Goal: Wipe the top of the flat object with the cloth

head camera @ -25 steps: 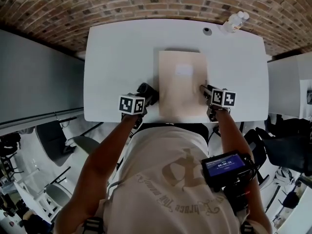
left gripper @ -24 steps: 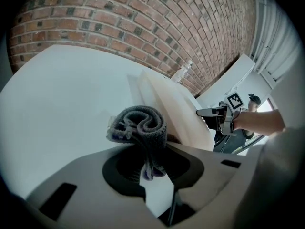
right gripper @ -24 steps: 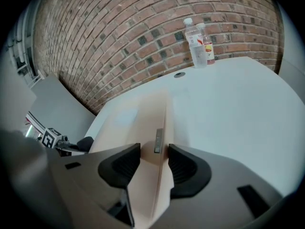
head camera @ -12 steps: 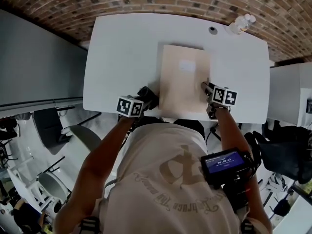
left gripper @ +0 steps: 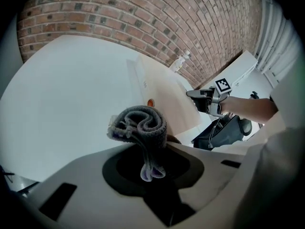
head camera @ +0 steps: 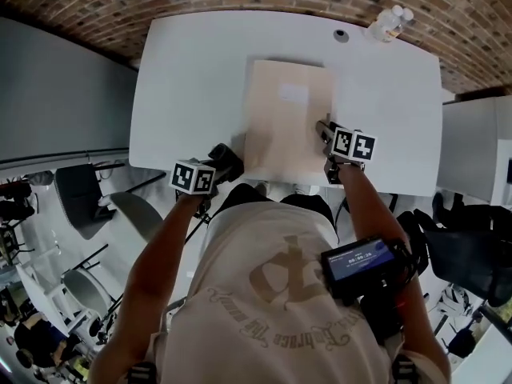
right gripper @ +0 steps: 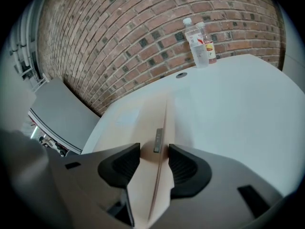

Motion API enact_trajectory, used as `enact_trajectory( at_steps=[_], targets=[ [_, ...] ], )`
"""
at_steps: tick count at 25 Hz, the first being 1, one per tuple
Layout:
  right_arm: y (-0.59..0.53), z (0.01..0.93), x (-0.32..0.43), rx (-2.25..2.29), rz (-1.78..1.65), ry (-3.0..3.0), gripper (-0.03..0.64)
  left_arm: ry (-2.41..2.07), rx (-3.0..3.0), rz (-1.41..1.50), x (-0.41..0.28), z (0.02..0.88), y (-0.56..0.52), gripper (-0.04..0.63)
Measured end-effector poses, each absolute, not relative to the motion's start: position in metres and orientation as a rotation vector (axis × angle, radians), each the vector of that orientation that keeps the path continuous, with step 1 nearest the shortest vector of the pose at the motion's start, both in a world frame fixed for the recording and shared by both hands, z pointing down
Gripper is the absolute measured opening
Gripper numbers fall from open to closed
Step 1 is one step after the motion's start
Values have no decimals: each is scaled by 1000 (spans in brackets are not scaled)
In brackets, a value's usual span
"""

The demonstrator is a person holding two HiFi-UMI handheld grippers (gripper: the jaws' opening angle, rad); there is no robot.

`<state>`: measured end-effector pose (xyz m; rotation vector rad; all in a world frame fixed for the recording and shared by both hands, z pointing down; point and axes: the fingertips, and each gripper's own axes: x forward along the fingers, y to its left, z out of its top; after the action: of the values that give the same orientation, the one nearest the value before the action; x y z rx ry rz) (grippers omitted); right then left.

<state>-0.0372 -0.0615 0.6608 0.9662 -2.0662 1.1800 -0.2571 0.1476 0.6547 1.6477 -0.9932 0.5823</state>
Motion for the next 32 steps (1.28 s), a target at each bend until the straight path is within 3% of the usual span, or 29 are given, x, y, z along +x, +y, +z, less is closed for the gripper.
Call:
enact_trajectory(
  at_steps=[21,32],
  targets=[
    [-74,652,-35,695,1183,-2196,207,-1389,1337,395,-210,658,182,107],
    [-79,663,-38,582,1207,-2182,207,-1346,1243,191,-177,666,160,109]
  ],
)
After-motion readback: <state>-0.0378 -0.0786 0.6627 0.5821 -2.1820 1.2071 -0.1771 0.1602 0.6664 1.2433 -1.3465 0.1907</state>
